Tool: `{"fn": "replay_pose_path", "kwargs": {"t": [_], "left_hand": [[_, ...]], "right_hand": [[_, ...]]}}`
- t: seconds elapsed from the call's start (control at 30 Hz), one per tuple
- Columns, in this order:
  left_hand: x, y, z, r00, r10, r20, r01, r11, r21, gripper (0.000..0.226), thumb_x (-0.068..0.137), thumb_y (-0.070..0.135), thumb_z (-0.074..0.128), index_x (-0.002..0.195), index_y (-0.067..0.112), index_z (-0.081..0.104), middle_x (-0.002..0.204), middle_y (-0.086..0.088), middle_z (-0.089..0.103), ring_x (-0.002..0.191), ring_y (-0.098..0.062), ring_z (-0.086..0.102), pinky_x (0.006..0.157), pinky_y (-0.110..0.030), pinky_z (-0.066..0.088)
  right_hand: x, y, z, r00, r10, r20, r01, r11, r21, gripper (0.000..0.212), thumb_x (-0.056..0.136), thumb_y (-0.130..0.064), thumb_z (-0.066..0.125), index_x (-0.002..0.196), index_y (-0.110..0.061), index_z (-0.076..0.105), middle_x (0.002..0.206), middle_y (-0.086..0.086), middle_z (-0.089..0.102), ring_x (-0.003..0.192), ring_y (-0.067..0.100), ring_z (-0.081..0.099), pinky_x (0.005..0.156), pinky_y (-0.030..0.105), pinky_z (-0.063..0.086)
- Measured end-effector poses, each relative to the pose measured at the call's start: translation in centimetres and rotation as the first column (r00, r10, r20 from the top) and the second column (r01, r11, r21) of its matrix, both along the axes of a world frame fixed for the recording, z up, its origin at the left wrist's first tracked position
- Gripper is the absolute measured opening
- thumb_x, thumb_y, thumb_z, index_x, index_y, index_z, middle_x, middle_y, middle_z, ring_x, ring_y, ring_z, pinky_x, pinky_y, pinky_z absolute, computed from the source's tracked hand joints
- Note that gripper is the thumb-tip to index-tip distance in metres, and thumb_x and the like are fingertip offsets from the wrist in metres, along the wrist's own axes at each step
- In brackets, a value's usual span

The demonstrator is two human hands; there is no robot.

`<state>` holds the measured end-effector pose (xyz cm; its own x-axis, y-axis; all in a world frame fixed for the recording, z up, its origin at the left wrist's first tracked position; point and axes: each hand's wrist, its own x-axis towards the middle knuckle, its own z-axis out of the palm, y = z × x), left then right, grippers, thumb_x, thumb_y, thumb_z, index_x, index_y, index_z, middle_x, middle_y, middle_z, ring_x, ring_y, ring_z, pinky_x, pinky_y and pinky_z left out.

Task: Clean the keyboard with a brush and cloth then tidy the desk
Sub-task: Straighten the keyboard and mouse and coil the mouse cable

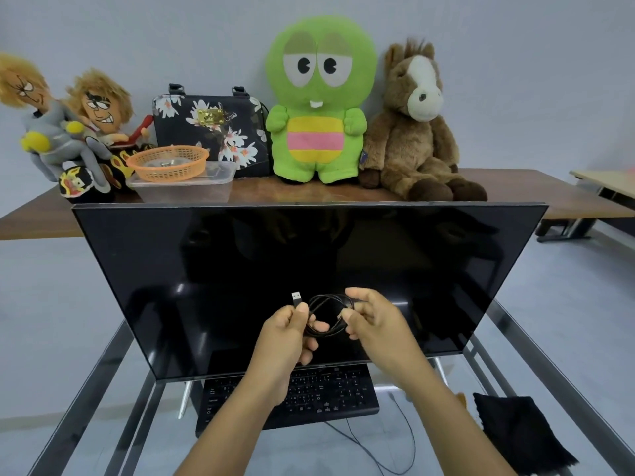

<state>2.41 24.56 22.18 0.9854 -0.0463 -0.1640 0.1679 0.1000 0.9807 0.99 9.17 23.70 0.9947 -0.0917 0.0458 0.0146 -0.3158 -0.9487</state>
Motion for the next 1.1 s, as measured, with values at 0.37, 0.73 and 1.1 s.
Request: {"fn": "replay_pose_path", "kwargs": {"t": [0.37,0.73,1.1], "left_hand": [[-1.7,-8.6,-6.1,0.988,-0.041,-0.148,0.042,0.999,0.006,0.032,0.096,0.027,0.056,0.085,-0.003,0.059,0.056,-0.005,0.060,0.046,-0.014,0.053,0.054,-0.028,0.049],[2.8,-17.8,-19.0,0.947,-0.209,-0.245,0.313,0.781,0.540,0.040,0.089,0.025,0.065,0.056,0.011,0.048,0.052,-0.004,0.057,0.050,-0.016,0.055,0.051,-0.028,0.040],[5.0,-19.9,-26.0,0.953,-0.303,0.003,0.049,0.162,0.986,0.034,0.096,0.046,0.047,0.100,0.017,0.065,0.096,-0.001,0.070,0.096,-0.022,0.059,0.075,-0.031,0.039]], "right_hand": [[-3.5,-6.5,-6.5,0.961,-0.212,-0.178,0.251,0.938,0.239,0.011,0.089,-0.019,0.068,0.099,-0.021,0.071,0.080,0.001,0.068,0.067,0.012,0.058,0.066,0.023,0.047],[-0.7,-16.5,-19.3,0.799,-0.294,-0.525,0.398,0.913,0.095,0.012,0.093,-0.009,0.058,0.085,-0.004,0.065,0.071,0.006,0.058,0.057,0.012,0.047,0.054,0.022,0.043],[2.2,-15.7,-27.7,0.762,-0.440,-0.475,0.450,0.887,-0.101,0.023,0.085,-0.016,0.071,0.093,-0.015,0.049,0.073,0.005,0.063,0.066,0.018,0.060,0.068,0.035,0.055]]}}
